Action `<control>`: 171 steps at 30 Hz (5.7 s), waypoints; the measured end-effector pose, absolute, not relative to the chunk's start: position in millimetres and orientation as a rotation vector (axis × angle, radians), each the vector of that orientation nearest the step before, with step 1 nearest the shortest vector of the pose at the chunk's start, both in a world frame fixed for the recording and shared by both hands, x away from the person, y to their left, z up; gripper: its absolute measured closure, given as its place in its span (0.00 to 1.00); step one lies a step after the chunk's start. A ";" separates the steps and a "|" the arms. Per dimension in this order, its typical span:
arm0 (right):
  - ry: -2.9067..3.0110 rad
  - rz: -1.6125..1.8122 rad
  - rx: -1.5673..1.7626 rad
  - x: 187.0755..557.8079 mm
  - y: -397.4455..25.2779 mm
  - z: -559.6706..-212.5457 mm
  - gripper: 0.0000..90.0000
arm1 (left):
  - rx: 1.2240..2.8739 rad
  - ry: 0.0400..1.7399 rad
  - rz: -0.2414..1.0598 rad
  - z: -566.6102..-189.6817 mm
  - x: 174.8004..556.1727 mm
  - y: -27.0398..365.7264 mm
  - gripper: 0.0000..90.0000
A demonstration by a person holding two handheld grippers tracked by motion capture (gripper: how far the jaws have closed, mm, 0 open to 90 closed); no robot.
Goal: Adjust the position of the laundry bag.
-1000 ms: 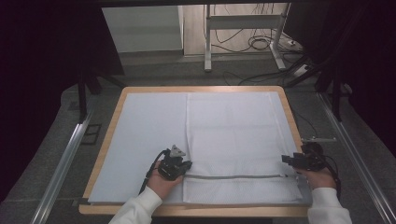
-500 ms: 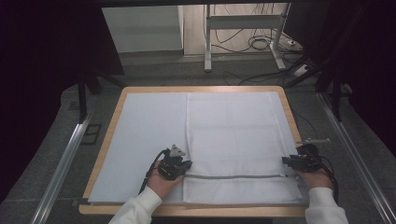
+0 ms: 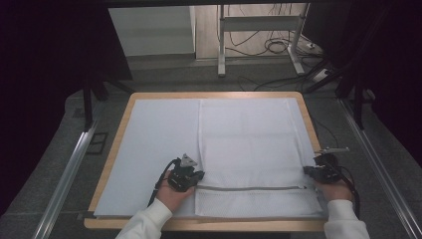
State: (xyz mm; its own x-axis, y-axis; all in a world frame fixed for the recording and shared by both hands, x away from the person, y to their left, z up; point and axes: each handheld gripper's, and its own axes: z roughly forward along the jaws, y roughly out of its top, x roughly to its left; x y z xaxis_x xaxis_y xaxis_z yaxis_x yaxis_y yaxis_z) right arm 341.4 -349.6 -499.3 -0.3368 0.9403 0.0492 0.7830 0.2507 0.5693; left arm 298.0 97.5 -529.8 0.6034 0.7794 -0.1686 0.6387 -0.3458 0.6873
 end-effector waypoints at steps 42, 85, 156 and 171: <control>2.218 0.804 1.564 341.2 -340.0 -495.7 0.97 | 2.064 1.137 0.246 -526.2 299.6 112.7 0.99; 2.246 0.869 1.511 340.3 -320.1 -494.2 0.97 | 2.045 1.148 0.241 -521.6 293.8 139.9 0.99; 2.329 0.974 1.391 343.8 -260.2 -501.9 0.97 | 1.990 1.269 0.251 -523.8 289.2 209.8 0.99; 2.367 0.990 1.362 342.8 -246.7 -504.9 0.97 | 1.978 1.302 0.242 -526.2 286.7 227.0 0.99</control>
